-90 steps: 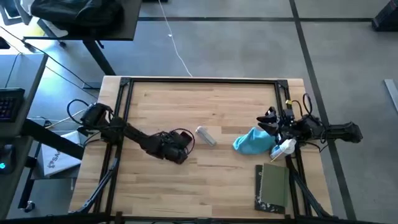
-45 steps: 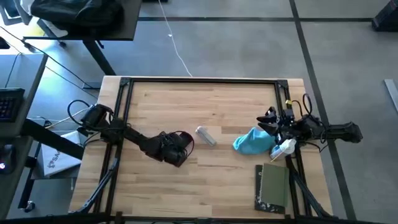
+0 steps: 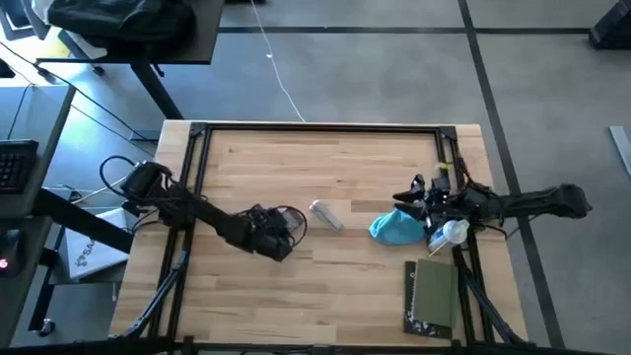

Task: Apply microfiber cloth
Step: Spray the pink phone with the spray bottle

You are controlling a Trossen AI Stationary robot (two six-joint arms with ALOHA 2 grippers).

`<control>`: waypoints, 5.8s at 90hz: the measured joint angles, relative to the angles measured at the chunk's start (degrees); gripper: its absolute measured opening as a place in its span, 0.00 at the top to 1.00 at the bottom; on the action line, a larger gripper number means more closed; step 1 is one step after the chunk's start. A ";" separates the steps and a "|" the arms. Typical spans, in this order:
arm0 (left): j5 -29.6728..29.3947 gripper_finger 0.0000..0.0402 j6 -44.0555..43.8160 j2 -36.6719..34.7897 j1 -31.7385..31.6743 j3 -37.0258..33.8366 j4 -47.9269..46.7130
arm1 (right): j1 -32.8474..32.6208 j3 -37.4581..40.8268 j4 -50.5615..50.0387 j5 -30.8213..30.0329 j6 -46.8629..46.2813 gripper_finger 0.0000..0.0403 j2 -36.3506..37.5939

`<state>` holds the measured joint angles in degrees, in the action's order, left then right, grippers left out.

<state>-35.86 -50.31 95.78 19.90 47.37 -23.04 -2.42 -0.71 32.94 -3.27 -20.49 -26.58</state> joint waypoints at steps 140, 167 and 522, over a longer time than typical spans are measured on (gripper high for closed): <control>8.54 0.14 3.40 -0.38 2.89 0.31 26.83 | 0.00 -7.06 6.21 0.46 7.59 0.71 -19.22; 3.24 0.14 9.93 -0.38 6.65 0.31 30.23 | 0.00 -7.06 6.04 0.90 6.57 0.71 -19.22; 0.44 0.96 20.42 1.19 6.62 3.61 28.62 | -9.75 -28.79 -2.15 -3.66 17.96 0.71 -53.02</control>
<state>-35.42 -29.89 96.97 26.52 50.98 5.58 -12.16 -29.50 30.79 -6.93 -2.53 -79.60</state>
